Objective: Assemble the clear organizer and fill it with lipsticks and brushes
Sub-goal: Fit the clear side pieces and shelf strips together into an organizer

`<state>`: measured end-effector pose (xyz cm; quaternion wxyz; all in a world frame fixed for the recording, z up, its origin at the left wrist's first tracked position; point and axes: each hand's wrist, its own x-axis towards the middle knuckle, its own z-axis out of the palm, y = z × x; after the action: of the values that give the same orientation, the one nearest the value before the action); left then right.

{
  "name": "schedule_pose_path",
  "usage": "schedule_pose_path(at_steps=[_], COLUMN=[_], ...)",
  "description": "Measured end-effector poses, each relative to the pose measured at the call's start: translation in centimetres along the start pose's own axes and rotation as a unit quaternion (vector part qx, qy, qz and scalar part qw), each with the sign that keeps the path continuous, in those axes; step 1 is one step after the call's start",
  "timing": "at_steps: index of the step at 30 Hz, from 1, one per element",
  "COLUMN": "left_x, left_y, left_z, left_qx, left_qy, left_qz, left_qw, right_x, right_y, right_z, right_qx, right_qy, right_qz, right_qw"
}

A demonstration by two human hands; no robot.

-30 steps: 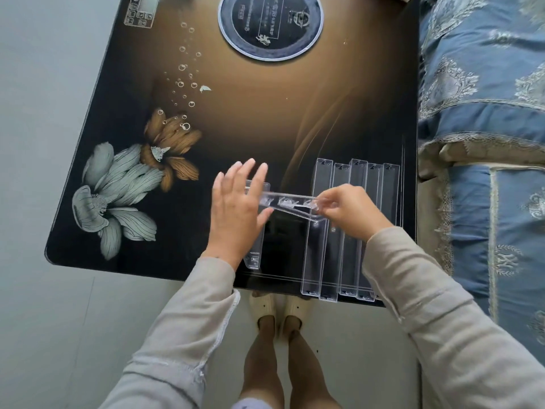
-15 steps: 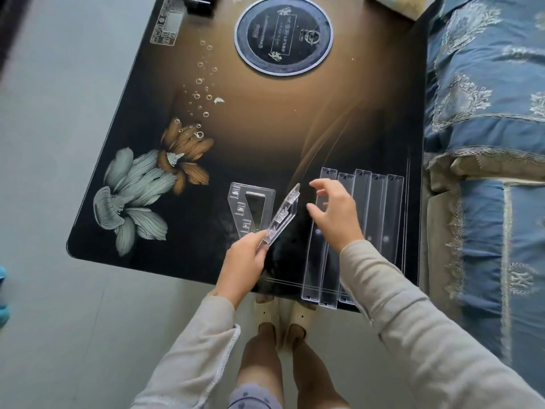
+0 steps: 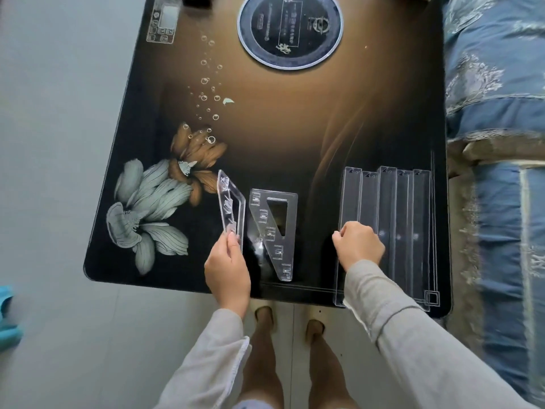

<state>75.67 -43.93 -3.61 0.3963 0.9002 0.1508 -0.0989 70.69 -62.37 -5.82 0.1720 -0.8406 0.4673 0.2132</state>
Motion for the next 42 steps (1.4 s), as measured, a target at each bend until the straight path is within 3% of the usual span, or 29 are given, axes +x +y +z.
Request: schedule_pose_path(at_steps=[3,6,12,17,22,26,28,36,42], left_x=[0.8,1.1,2.5,4.1,4.7,5.2,5.3,6.1,7.3], left_y=[-0.8,-1.1,-0.1,0.9,1.8,1.1,0.7,0.0,-0.8], left_z=[-0.7,-0.3,1.2,2.2,3.0,2.3,1.8,0.5,-0.7], left_qx=[0.023,0.049,0.088,0.092,0.071,0.078,0.074,-0.006,0.038], left_qy=[0.006,-0.062,-0.174,-0.233,-0.234,-0.217,-0.228,-0.252,-0.211], left_qz=[-0.016,0.034,0.086,0.135,0.127,0.100,0.091,0.025,0.028], left_qw=[1.000,0.996,0.977,0.959,0.961,0.968,0.966,0.967,0.976], right_x=[-0.6,-1.7,-3.7,-4.1,-3.8,-4.5,-4.4,0.5,0.6], right_y=[-0.8,-1.6,-3.0,-3.6,-3.8,-5.2,-5.7,-5.3,-5.5], right_z=[0.4,0.5,0.1,0.1,1.6,4.2,5.3,2.4,-1.0], right_qx=[0.026,0.108,0.256,0.340,0.422,0.533,0.541,0.526,0.495], right_qy=[0.025,0.074,0.187,0.229,0.061,-0.130,-0.173,-0.103,-0.141], right_qz=[0.012,-0.008,-0.079,-0.111,-0.113,-0.059,-0.053,-0.059,-0.107], right_qw=[0.999,0.991,0.945,0.905,0.898,0.834,0.821,0.842,0.851])
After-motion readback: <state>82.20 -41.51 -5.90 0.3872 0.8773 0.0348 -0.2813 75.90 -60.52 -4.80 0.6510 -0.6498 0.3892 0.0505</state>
